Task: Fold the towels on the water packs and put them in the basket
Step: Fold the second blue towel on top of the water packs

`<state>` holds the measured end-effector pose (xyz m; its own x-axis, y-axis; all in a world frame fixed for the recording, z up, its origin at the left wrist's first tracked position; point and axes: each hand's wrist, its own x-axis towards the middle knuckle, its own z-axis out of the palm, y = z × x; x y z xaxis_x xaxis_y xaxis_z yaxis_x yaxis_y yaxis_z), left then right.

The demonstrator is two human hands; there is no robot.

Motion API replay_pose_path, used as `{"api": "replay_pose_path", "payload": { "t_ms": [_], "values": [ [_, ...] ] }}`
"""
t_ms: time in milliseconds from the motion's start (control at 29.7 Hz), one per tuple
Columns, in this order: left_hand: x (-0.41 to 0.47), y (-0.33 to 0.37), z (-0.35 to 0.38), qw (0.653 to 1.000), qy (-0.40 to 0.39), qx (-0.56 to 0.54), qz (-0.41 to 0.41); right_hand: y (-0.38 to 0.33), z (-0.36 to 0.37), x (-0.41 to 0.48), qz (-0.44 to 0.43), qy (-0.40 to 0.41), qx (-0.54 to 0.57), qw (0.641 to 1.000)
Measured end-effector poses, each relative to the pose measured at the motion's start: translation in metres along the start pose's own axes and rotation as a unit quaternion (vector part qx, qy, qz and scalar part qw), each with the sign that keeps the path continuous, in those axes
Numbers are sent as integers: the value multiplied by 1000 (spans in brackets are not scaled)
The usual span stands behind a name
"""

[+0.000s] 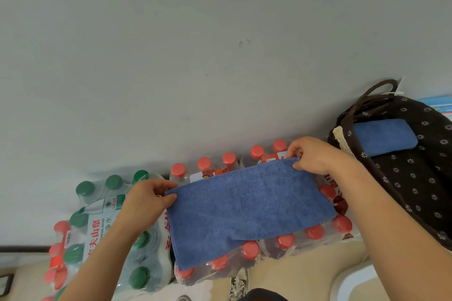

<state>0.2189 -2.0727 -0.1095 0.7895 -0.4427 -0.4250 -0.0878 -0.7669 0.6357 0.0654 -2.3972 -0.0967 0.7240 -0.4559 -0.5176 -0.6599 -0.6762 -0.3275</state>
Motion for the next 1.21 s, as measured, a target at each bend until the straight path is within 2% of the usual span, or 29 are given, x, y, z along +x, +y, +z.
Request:
{"api": "replay_pose_path", "payload": {
  "t_ms": [202,269,337,404,505,572,639,707,841,942,1111,1212],
  "values": [
    [3,6,-8,998,-42,33,17,-6,-9,-3,-18,-23,-36,999],
    [2,9,-13,998,-40,37,22,-8,-17,-7,-26,-17,12,999],
    [-1,18,-23,999,-5,8,31,-13,-30,-14,-27,6,121,992],
    [-7,32,-37,995,61,-43,66,-21,-48,-27,-54,65,190,978],
    [-25,51,-56,967,191,-82,149,-27,-72,-53,-106,200,200,953],
    [-41,51,-58,950,230,-77,198,-26,-72,-71,-123,258,216,934],
    [-51,36,-46,932,245,-3,269,-20,-51,-83,-113,288,210,928],
    [-56,10,-25,918,211,80,326,-7,-13,-91,-89,301,149,938],
    [-70,-43,16,914,88,170,357,29,62,-105,-97,286,55,952],
    [-83,-57,28,914,46,161,371,42,85,-118,-56,264,4,963],
    [-92,-65,33,911,-25,181,370,30,70,-128,-11,144,-83,986],
    [-92,-61,28,931,-33,126,340,-3,58,-117,-16,160,-9,987]
  ]
}}
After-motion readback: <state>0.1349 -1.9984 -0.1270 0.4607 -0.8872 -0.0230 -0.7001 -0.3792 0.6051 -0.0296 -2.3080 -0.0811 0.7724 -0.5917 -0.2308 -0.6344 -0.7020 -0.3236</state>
